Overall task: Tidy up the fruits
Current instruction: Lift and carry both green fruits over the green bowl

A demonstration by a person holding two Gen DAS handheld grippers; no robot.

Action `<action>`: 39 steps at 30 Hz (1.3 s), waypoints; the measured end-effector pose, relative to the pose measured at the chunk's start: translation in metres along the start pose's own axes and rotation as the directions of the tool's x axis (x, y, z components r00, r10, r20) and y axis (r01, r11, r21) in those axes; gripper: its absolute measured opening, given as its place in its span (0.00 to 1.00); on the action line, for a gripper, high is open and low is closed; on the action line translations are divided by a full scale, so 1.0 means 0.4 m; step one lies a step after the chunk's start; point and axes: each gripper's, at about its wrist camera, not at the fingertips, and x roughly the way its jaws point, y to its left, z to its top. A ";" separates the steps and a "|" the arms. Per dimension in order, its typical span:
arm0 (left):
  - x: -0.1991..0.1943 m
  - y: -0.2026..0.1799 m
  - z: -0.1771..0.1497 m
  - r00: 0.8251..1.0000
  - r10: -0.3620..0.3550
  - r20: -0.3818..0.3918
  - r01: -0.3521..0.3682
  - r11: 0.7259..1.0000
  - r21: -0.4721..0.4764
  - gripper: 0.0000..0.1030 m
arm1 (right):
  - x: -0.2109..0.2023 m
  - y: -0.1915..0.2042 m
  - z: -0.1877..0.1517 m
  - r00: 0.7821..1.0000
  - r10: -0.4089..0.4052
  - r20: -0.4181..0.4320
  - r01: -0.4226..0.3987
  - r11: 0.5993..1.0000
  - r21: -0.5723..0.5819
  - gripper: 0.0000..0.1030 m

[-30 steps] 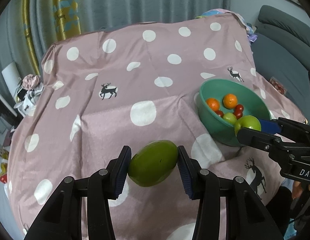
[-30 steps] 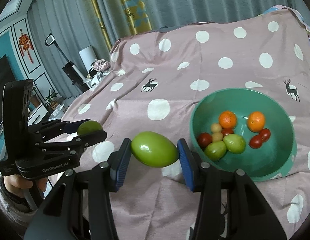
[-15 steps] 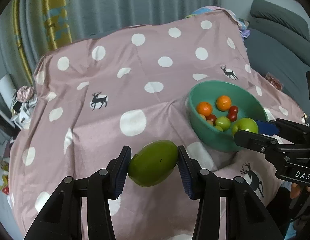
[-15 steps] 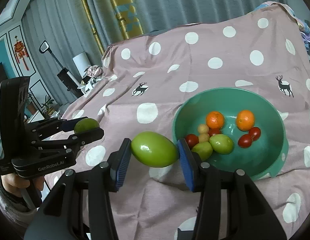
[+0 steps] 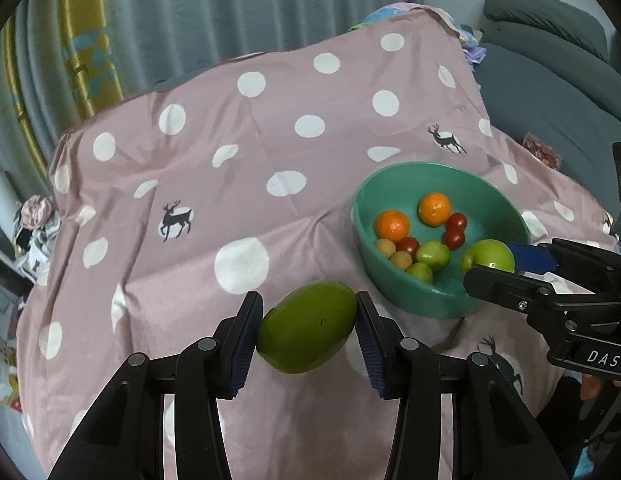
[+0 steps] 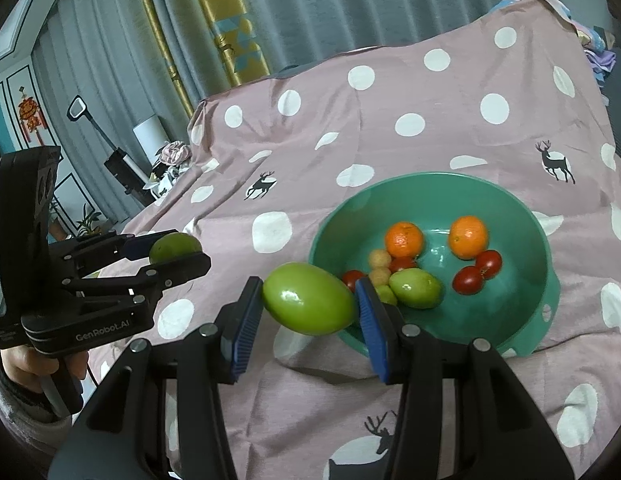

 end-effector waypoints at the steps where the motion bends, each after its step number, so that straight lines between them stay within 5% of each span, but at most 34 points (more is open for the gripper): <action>1: 0.003 -0.005 0.002 1.000 -0.001 0.000 0.001 1.000 0.004 0.46 | 0.000 -0.004 0.000 1.000 -0.001 0.001 0.001 1.000 0.003 0.46; 39: 0.139 -0.143 0.094 0.998 -0.017 -0.058 0.026 0.988 0.149 0.46 | 0.002 -0.117 -0.003 0.999 -0.037 0.014 0.037 0.998 0.059 0.46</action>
